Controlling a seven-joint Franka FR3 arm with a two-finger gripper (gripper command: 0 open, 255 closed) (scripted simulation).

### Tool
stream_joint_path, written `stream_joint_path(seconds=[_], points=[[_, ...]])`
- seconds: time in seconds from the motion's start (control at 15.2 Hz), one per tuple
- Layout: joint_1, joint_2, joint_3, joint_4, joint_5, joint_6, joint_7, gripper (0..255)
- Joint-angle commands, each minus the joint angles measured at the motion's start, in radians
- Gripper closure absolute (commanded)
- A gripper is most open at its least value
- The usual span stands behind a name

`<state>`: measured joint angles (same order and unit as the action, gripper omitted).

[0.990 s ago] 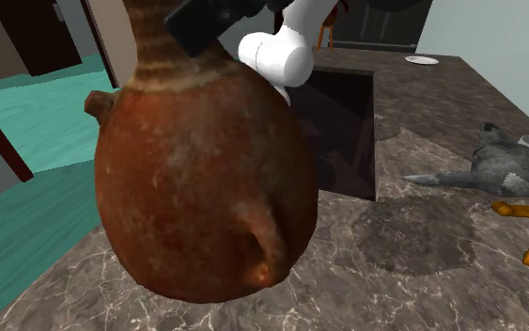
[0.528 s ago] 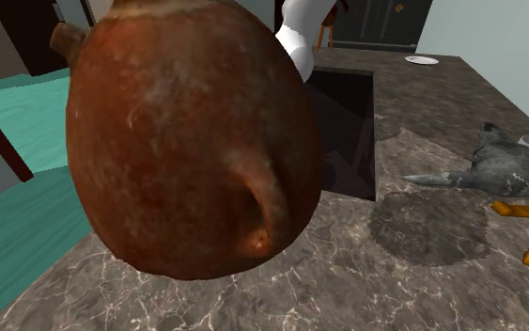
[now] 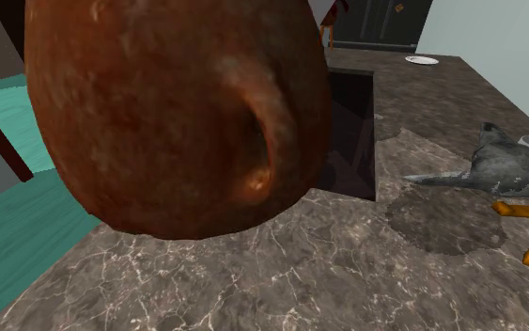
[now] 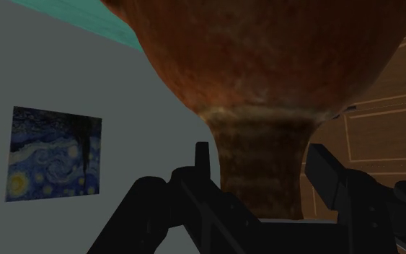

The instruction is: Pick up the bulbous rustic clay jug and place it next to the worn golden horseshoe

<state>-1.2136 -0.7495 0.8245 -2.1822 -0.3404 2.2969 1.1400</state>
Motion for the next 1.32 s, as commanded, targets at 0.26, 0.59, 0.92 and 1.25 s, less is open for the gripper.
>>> stream_joint_path(seconds=[0.26,0.59,0.92,1.25], points=[[0.007,0.001,-0.007,0.068,0.011,-0.063,-0.026,255],[0.073,-0.073,0.032,0.088,0.056,-0.181,0.008,255],[0.117,-0.126,0.088,0.141,0.097,-0.306,0.045,255],[0.136,-0.162,0.157,0.227,0.136,-0.436,0.085,255]])
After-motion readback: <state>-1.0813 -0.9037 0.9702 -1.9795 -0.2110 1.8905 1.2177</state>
